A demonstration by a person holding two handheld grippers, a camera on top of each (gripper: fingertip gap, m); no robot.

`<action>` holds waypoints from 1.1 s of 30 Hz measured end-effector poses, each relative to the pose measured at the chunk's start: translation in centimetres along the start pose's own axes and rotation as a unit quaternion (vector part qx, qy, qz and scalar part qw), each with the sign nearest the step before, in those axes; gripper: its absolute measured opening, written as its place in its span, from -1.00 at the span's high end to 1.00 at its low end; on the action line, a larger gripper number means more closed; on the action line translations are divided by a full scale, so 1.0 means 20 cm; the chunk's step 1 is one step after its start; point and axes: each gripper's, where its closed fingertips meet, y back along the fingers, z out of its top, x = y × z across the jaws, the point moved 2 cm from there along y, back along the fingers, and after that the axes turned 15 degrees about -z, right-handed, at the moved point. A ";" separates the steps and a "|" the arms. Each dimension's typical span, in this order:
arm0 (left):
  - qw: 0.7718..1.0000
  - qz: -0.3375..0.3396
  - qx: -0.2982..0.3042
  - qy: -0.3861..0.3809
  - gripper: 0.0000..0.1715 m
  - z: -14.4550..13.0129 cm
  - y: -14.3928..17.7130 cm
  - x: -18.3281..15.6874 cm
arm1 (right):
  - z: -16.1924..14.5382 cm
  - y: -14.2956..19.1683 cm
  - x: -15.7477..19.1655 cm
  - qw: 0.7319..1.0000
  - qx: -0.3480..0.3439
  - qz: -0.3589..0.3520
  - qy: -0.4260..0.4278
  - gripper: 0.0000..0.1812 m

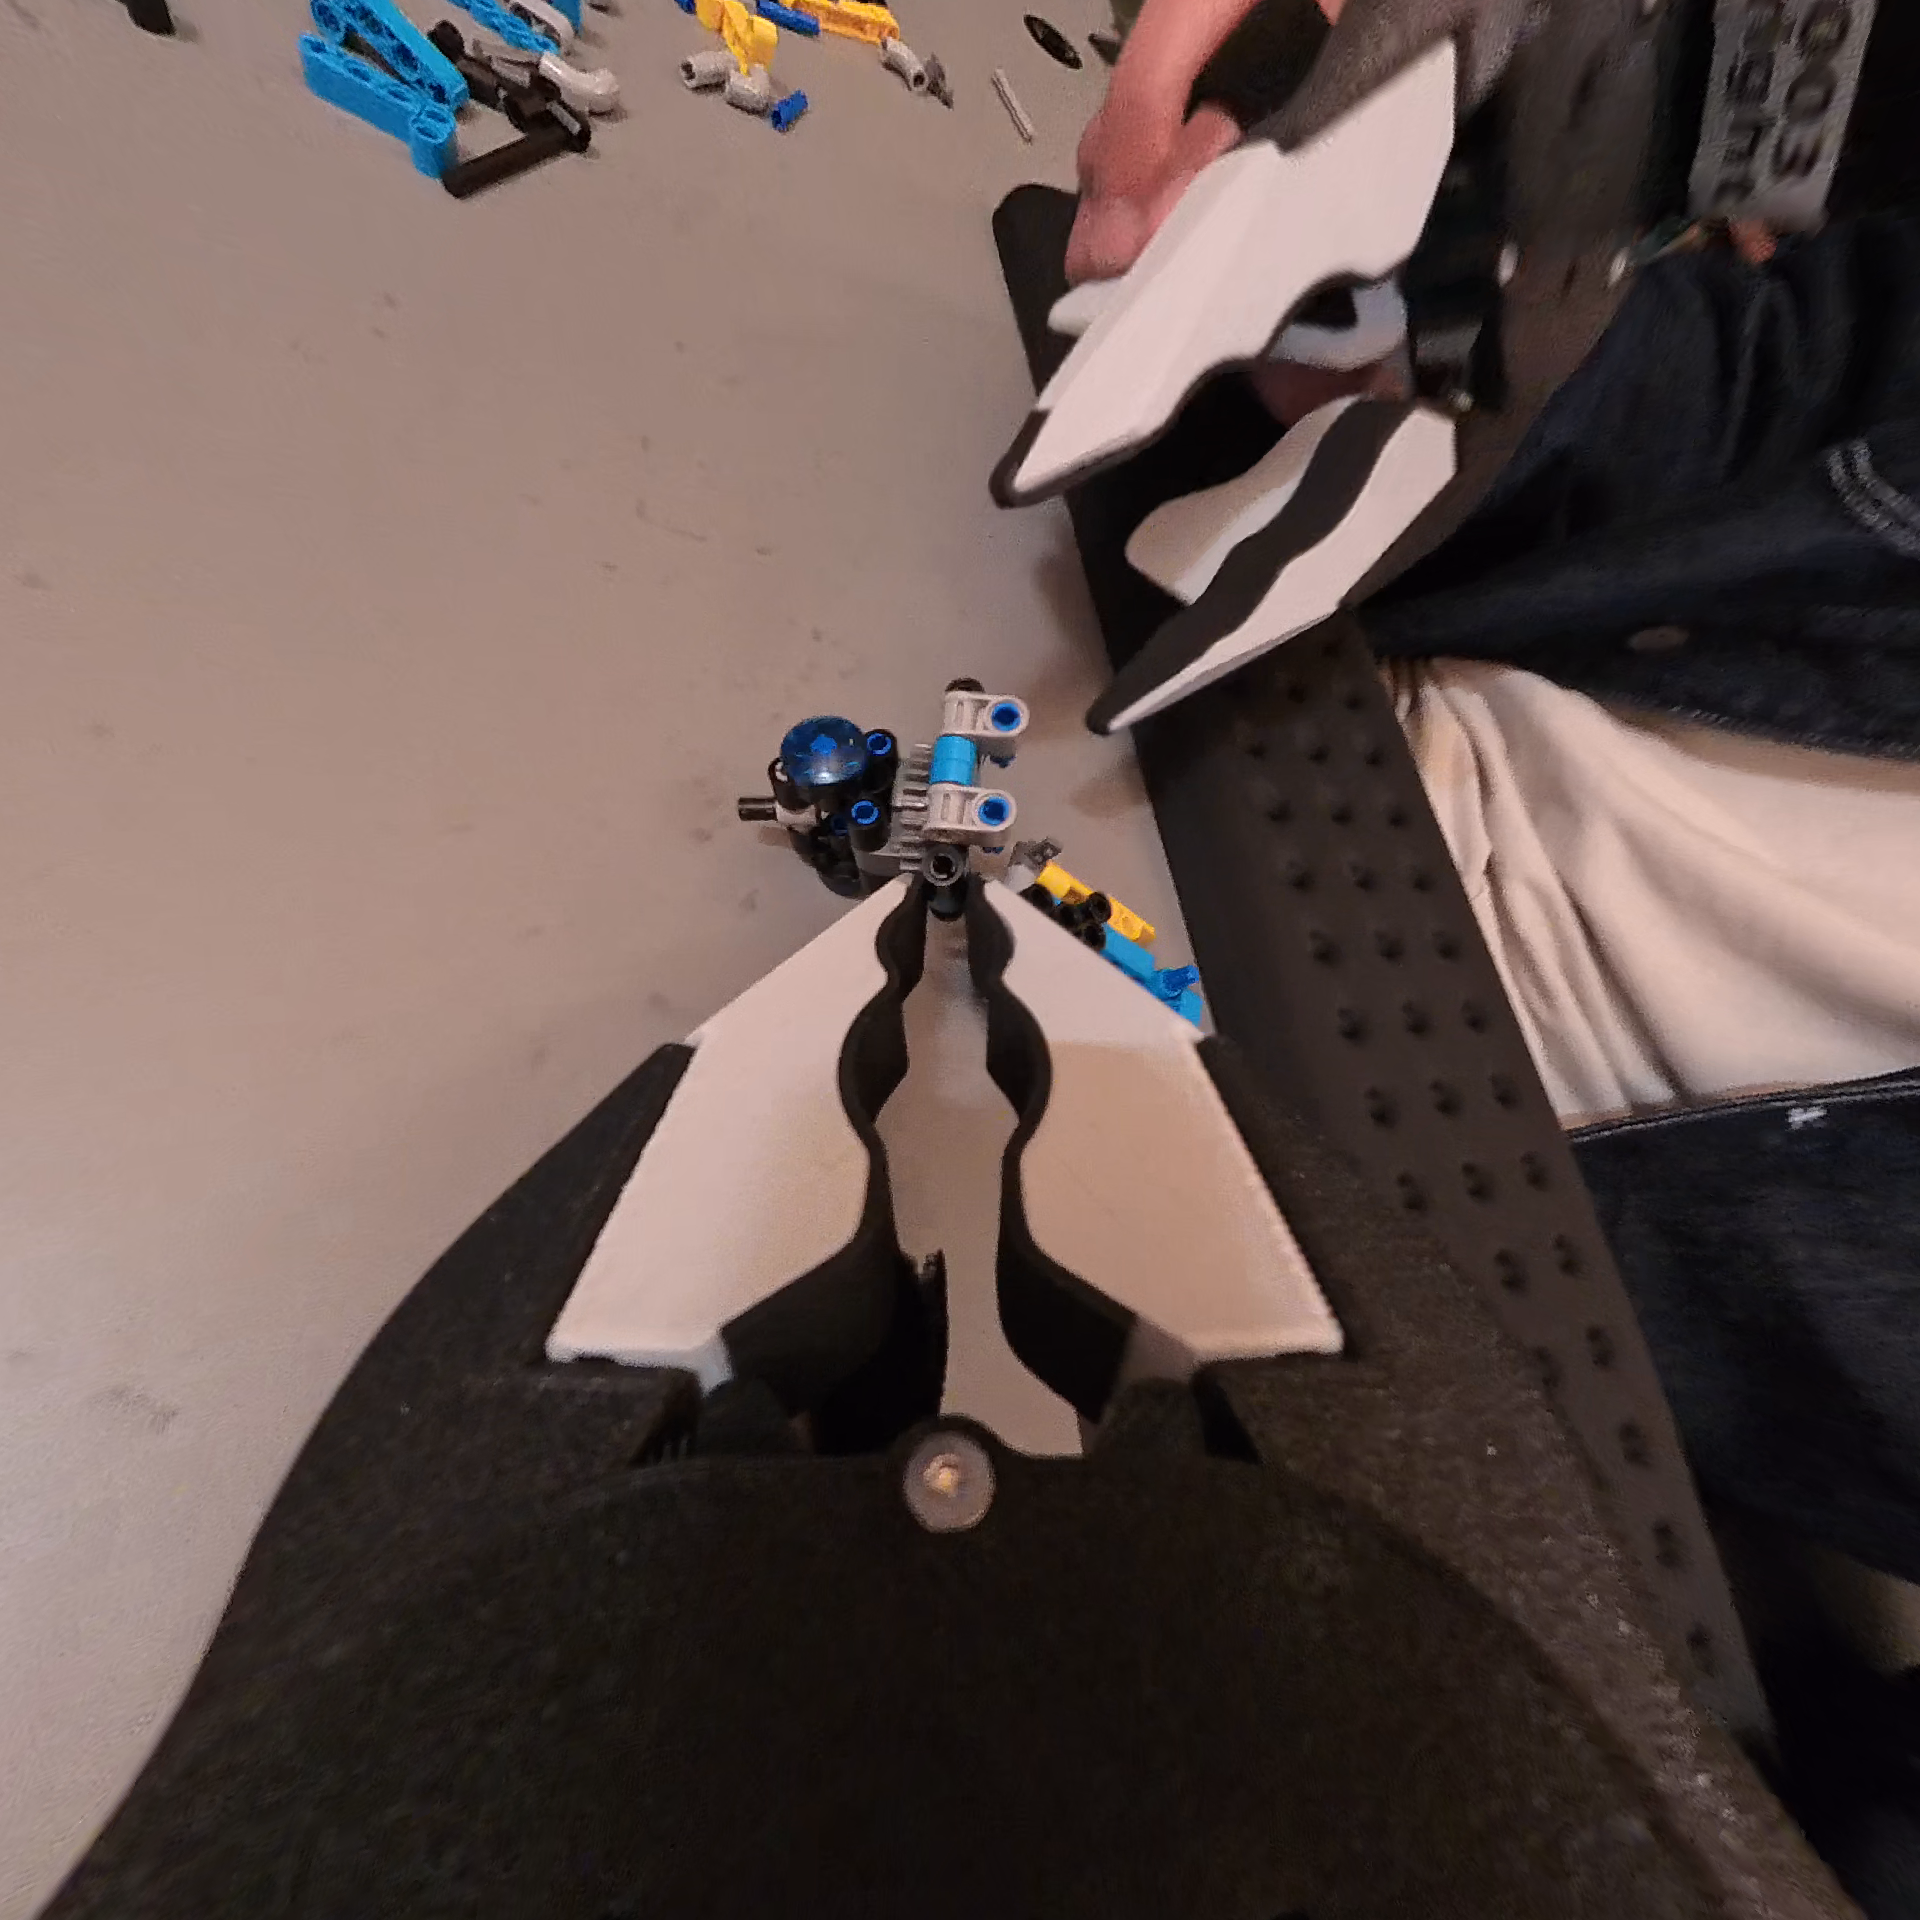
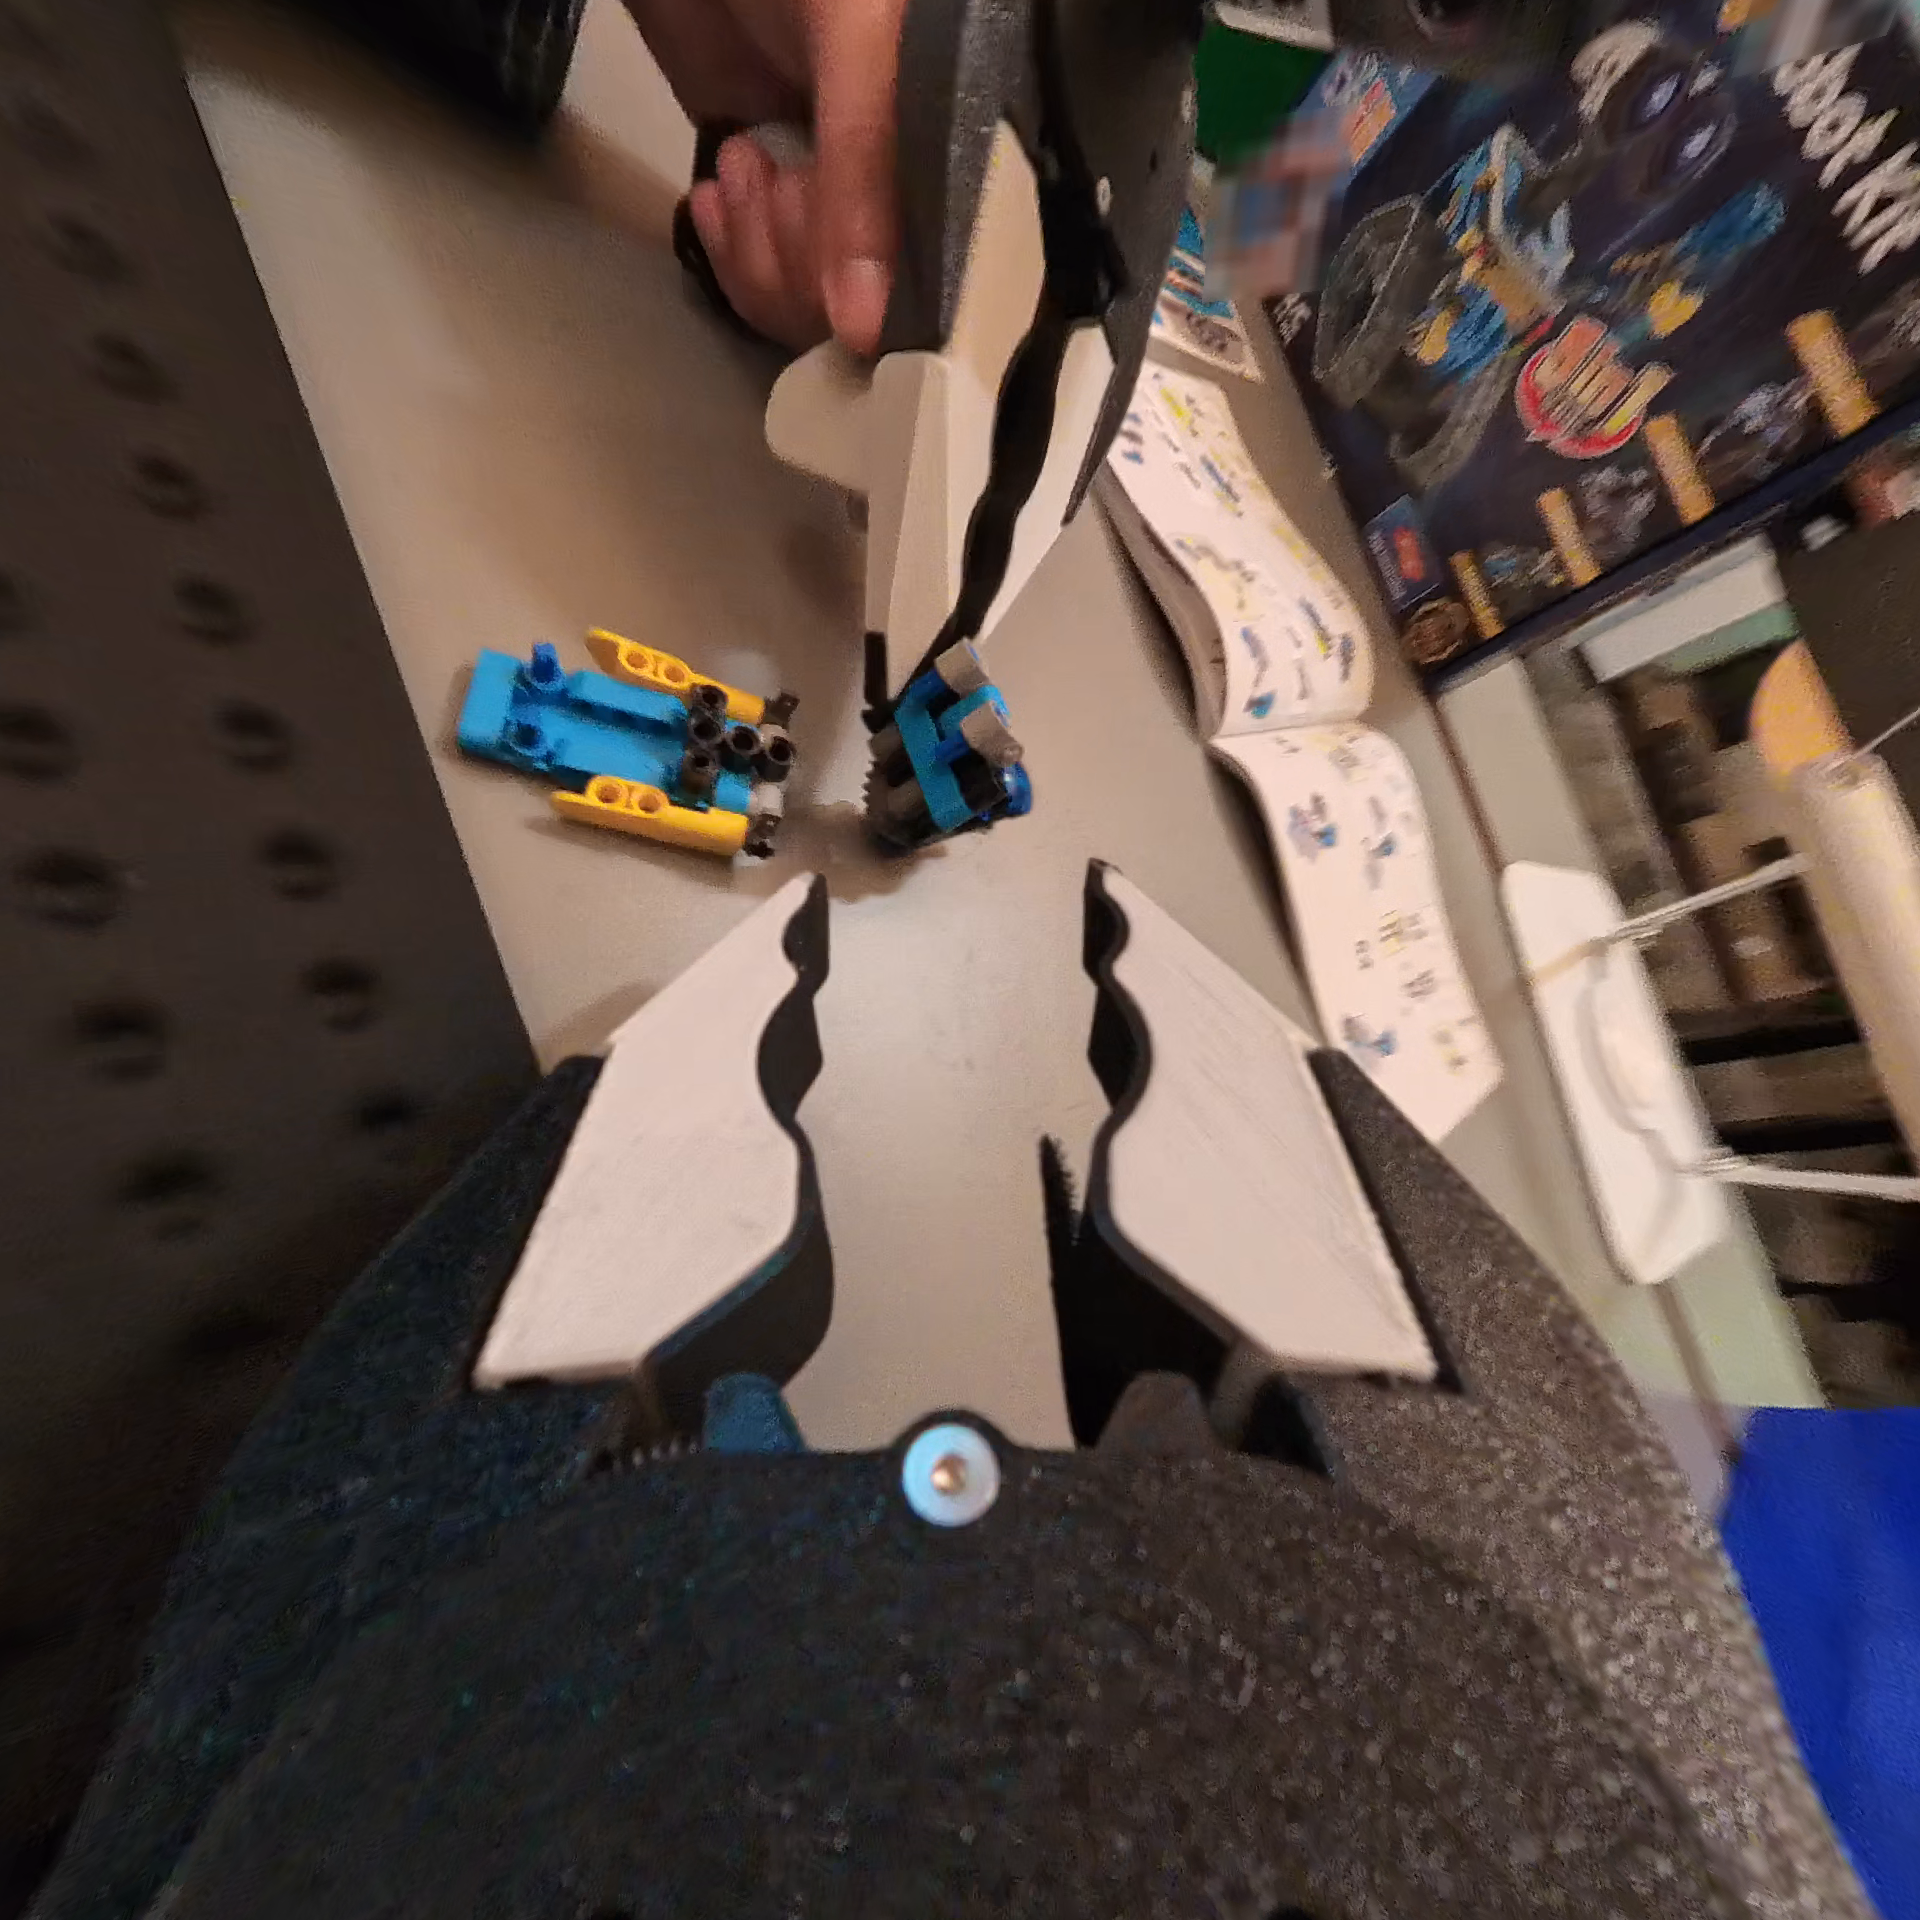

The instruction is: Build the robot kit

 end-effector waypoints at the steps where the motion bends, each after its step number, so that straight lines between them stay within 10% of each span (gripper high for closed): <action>1: 1.000 -0.008 -0.009 0.008 0.91 0.01 0.00 0.00 | 0.01 0.00 0.00 1.000 -0.005 -0.007 0.024 0.46; 7: 0.992 -0.064 -0.096 0.056 0.92 0.12 0.02 -0.05 | 0.05 -0.09 -0.07 1.000 -0.008 0.013 0.021 0.48; 14: 0.944 -0.034 -0.259 0.203 0.92 0.19 0.13 0.09 | 0.11 -0.12 -0.13 0.979 -0.017 0.010 -0.201 0.45; 18: 0.937 -0.009 -0.271 0.218 0.92 0.14 0.17 0.07 | 0.08 -0.03 0.09 0.949 0.110 0.150 -0.255 0.50; 25: 0.922 0.003 -0.323 0.211 0.92 0.09 0.20 -0.07 | 0.09 -0.03 0.28 0.916 0.206 0.194 -0.284 0.45; 33: 0.963 0.212 -0.162 0.041 0.92 -0.01 0.15 -0.11 | 0.13 -0.15 0.12 0.939 0.143 0.150 -0.274 0.46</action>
